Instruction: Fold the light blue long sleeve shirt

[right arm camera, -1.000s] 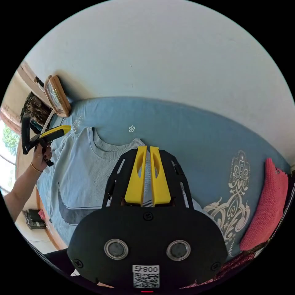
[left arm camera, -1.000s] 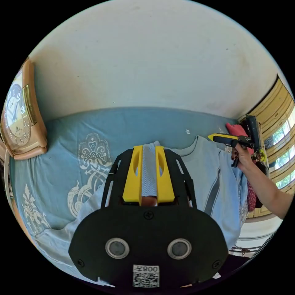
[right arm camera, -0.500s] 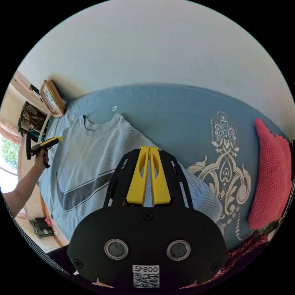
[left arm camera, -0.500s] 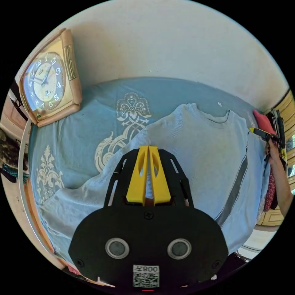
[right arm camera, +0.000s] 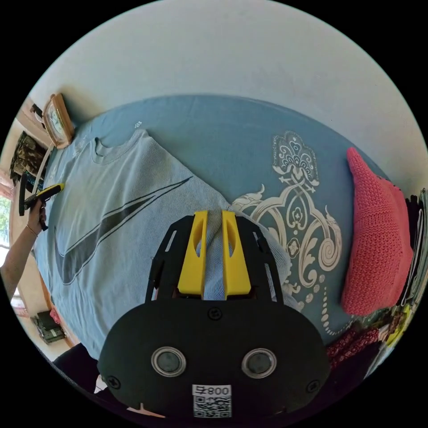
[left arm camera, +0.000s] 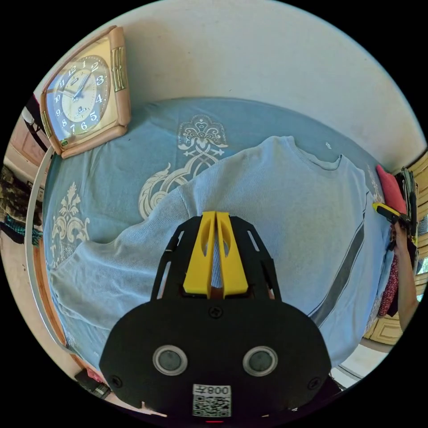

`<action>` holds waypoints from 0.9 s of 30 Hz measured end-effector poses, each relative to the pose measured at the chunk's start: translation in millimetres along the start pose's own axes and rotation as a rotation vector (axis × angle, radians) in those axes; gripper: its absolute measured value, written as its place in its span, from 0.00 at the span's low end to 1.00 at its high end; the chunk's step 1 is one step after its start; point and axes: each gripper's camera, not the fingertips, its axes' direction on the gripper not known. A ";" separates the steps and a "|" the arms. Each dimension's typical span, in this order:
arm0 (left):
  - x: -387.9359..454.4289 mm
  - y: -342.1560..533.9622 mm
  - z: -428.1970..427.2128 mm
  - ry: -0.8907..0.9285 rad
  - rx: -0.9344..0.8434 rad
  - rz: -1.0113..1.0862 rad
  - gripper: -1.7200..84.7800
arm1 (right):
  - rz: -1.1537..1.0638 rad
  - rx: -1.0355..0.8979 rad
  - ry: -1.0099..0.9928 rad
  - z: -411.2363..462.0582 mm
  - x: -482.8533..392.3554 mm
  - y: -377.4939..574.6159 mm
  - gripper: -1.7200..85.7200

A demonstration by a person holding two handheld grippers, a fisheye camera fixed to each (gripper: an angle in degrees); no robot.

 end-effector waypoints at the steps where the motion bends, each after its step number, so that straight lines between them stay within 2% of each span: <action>1: -0.2 0.1 0.9 0.008 -0.005 -0.004 0.02 | -0.011 -0.017 0.007 0.2 1.5 2.1 0.06; 4: 1.2 -1.8 2.8 0.032 -0.025 -0.035 0.02 | 0.025 -0.058 -0.029 -9.2 18.1 12.4 0.04; 8: 17.6 -5.8 5.0 -0.032 -0.050 -0.008 0.02 | 0.129 -0.031 -0.140 -15.0 55.2 41.4 0.03; 12: 37.3 -6.6 -2.5 -0.060 -0.023 -0.011 0.03 | 0.257 0.097 -0.333 -34.8 91.4 79.8 0.04; 14: 48.6 -6.0 -11.9 -0.026 0.012 0.003 0.03 | 0.292 0.165 -0.359 -55.4 106.3 104.7 0.05; 16: 64.3 -4.4 -23.1 0.058 0.060 0.026 0.03 | 0.297 0.206 -0.352 -80.2 114.9 135.8 0.08; 19: 115.5 0.7 -29.9 0.248 0.078 0.162 0.04 | 0.258 0.203 -0.229 -117.7 108.3 205.7 0.10; 24: 257.5 26.0 -12.6 0.582 -0.070 0.452 0.06 | 0.206 -0.020 0.012 -124.2 64.0 340.1 0.11; 27: 332.5 40.9 -1.2 0.738 -0.155 0.558 0.08 | 0.217 -0.106 0.020 -111.6 55.0 391.1 0.11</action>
